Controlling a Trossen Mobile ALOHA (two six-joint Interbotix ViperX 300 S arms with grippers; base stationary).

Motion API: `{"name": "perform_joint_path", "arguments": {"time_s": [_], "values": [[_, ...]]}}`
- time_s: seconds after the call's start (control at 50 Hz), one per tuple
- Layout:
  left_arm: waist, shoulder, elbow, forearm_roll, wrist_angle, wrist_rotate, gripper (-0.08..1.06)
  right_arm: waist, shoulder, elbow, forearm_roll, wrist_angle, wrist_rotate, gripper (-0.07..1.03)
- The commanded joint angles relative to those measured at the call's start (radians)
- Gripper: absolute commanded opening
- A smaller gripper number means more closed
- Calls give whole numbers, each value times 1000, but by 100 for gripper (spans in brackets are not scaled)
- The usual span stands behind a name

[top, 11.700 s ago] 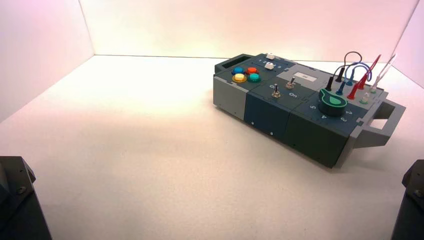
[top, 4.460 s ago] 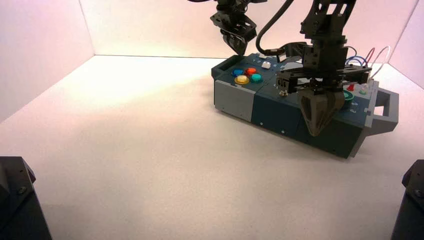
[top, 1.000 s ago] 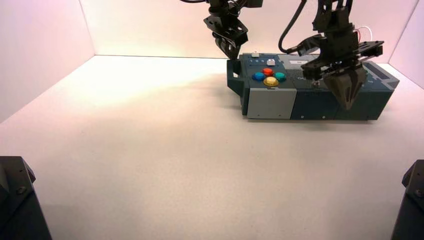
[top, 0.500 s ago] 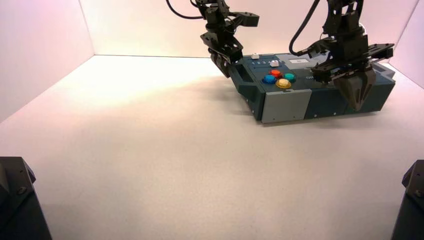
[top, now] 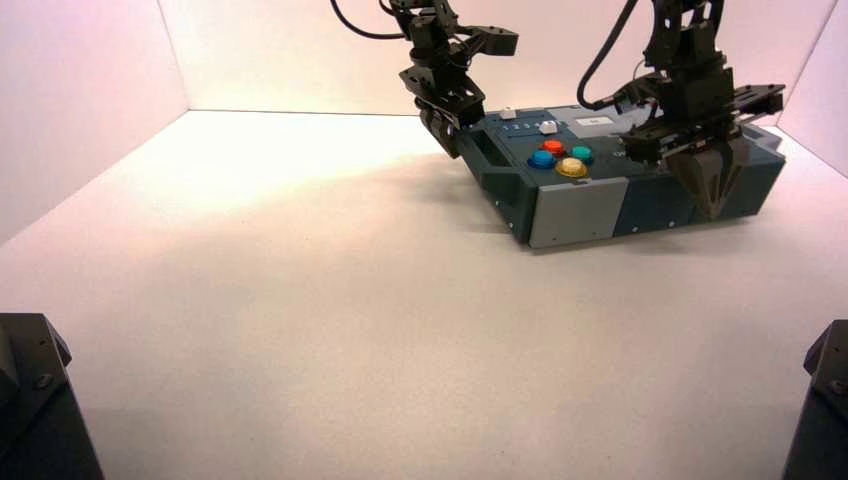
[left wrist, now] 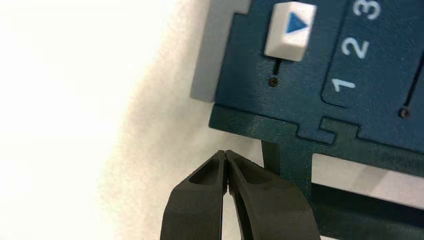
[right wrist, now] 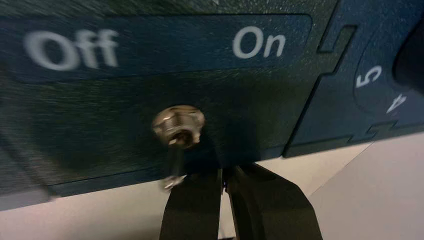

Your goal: Rotate the box counterclockwise.

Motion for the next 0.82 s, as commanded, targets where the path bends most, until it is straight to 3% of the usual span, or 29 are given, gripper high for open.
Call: {"name": "perform_joint_path", "arguments": {"time_s": [0.02,0.24,0.38,0.56,0.82], "values": [[-98,-57,0,-14,6,5,-3,6,-31,-43,-5,-37,3,-2],[-81,-75,-17,-14,5,0,-3,14,-48,-11,2,-37,5,-2],[-55,-71,-41,-14,5,-25,-3,32,-60,-3,11,-21,3,-2],[-29,-81,-55,-14,5,-41,-3,71,-75,-34,20,0,3,-2],[-17,-95,-69,-11,17,-41,-3,72,-103,-57,43,21,2,-2]]}}
